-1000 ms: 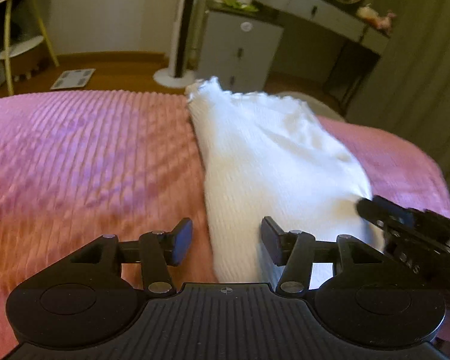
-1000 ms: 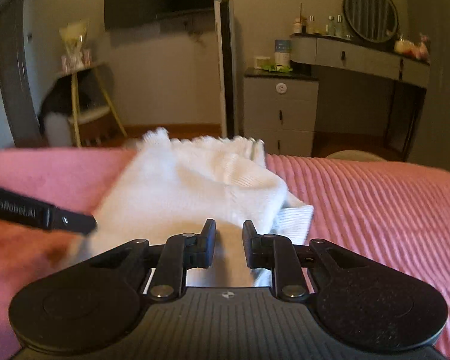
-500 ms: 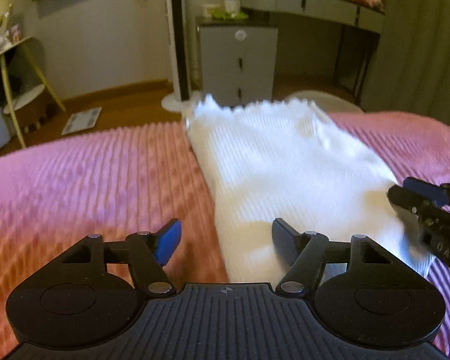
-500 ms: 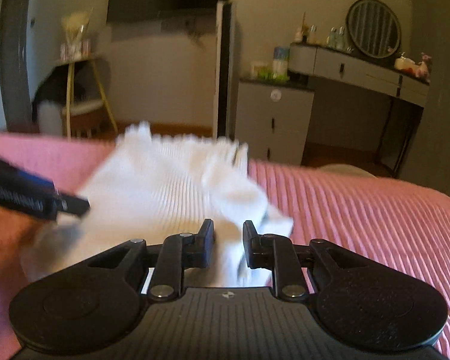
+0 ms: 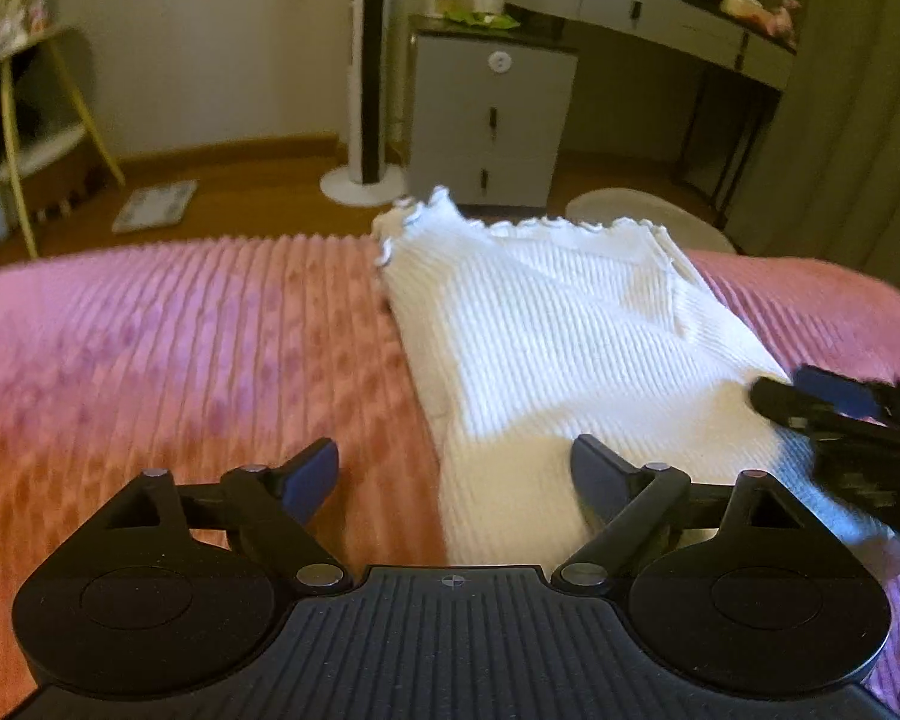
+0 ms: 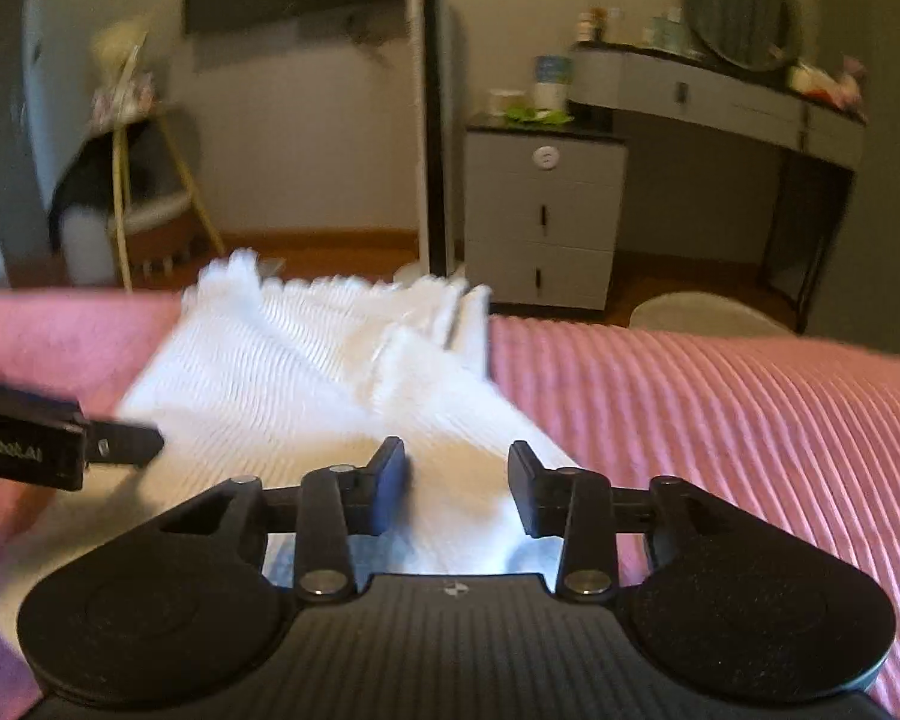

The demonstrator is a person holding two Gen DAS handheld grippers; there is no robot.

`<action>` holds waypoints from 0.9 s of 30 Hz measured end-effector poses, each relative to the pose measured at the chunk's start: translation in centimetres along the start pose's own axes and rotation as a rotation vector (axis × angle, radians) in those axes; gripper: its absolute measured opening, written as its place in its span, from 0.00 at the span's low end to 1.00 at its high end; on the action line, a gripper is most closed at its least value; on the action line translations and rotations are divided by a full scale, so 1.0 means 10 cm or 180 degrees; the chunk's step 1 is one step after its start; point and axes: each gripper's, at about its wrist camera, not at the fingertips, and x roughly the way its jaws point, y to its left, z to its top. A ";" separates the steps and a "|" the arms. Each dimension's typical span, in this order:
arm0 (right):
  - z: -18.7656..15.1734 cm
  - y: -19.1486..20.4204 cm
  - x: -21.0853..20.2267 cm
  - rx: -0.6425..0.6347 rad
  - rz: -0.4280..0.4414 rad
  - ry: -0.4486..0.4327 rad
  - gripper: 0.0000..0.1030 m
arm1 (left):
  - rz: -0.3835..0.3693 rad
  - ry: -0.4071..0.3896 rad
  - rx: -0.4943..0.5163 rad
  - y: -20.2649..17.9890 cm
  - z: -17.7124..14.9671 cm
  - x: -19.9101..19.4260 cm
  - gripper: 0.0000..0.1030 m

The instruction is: Fold small clothes

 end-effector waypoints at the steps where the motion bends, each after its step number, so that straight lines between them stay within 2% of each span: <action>1: -0.03 -0.10 -0.11 0.0191 0.0100 -0.0061 0.41 | -0.0061 0.0019 -0.0071 0.06 -0.01 -0.02 0.87; 5: -0.24 -0.56 -0.39 0.0773 0.0357 -0.0012 0.48 | -0.0454 0.0196 -0.0508 0.33 -0.10 -0.11 0.86; 7: -0.32 -0.73 -0.41 0.0989 0.0488 0.0093 0.57 | -0.0588 0.0258 -0.0669 0.39 -0.15 -0.11 0.86; 10: -0.40 -0.89 -0.32 0.1336 0.0732 0.0234 0.57 | -0.0711 0.0364 -0.0790 0.37 -0.16 -0.04 0.86; 12: -0.43 -0.94 -0.21 0.1579 0.0920 0.0341 0.58 | -0.0774 0.0380 -0.0802 0.35 -0.14 0.01 0.86; 16: -0.41 -0.93 0.06 0.1762 0.1045 0.0534 0.60 | -0.0778 0.0386 -0.0730 0.28 -0.09 0.11 0.85; 18: -0.41 -0.95 0.17 0.1925 0.1165 0.0556 0.63 | -0.0806 0.0357 -0.0685 0.26 -0.05 0.14 0.82; 21: -0.37 -0.93 0.28 0.2001 0.1263 0.0568 0.63 | -0.0913 0.0338 -0.0680 0.23 -0.02 0.18 0.71; 27: -0.35 -0.99 0.33 0.2197 0.1465 0.0587 0.68 | -0.0994 0.0319 -0.0612 0.23 -0.05 0.18 0.68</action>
